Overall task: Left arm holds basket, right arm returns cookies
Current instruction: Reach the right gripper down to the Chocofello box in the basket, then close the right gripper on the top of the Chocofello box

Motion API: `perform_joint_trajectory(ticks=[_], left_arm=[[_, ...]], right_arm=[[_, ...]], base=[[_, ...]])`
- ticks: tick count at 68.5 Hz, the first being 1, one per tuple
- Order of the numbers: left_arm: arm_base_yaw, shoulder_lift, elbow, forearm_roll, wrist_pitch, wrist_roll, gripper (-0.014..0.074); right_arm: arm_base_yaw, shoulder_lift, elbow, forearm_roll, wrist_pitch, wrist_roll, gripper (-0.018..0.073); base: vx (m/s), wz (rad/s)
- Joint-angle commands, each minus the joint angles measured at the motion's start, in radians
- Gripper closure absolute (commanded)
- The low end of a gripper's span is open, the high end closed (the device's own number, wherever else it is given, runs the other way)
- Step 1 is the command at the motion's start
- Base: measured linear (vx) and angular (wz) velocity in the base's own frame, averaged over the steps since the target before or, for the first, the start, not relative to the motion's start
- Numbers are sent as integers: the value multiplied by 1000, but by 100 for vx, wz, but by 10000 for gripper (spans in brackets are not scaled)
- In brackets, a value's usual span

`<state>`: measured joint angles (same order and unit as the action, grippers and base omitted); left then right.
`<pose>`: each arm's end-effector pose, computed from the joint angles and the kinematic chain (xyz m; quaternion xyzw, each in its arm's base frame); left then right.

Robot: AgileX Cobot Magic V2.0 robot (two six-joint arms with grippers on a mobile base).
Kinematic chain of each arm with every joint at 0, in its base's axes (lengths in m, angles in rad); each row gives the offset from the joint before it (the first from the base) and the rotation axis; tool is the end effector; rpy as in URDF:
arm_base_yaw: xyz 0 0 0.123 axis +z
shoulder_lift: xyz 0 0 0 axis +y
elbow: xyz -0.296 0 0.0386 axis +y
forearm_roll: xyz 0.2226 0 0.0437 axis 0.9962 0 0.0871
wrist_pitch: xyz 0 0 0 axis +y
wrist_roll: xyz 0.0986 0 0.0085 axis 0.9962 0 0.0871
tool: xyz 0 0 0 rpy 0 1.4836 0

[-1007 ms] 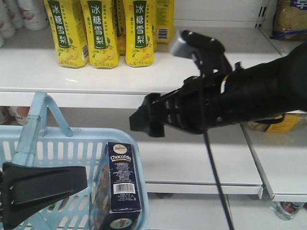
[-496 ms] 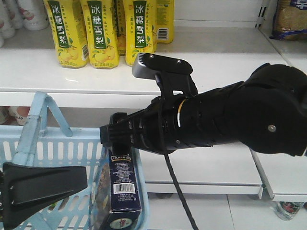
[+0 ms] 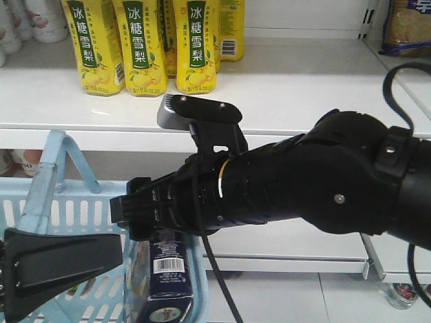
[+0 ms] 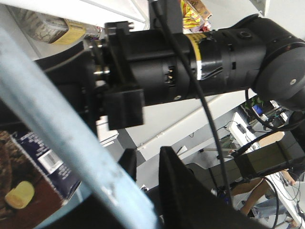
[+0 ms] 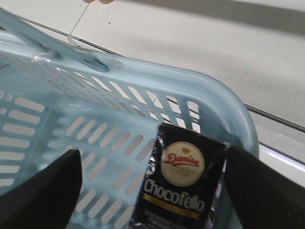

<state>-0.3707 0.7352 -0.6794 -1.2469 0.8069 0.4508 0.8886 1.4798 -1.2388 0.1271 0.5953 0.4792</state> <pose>0.0687 -0.0995 0.3608 0.1072 0.7697 -0.5321 0.3360 0.1904 0.2455 0.3436 -0.1527 0.9027 0.2934 0.2750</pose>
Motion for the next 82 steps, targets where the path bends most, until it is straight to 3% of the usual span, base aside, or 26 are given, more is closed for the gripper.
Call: perform_joint_trajectory(ticks=[1,15,55,82], left_arm=[[-6,-6,-31,-80,-30,16,603],[-6,-6,-31,-80,-30,16,603],[-6,-6,-31,-80,-30,16,603],[-6,-6,-31,-79,-30,16,603]], right_arm=[[-1,-16,-35,5,-67,-5,-22],[-1,-12,-37,47,-50,-31,-18],[-1,156,-326,49,338,-65,16],[18,226,-364,62,410,-53,16]], base=[[0,0],[0,0],[0,0],[0,0]])
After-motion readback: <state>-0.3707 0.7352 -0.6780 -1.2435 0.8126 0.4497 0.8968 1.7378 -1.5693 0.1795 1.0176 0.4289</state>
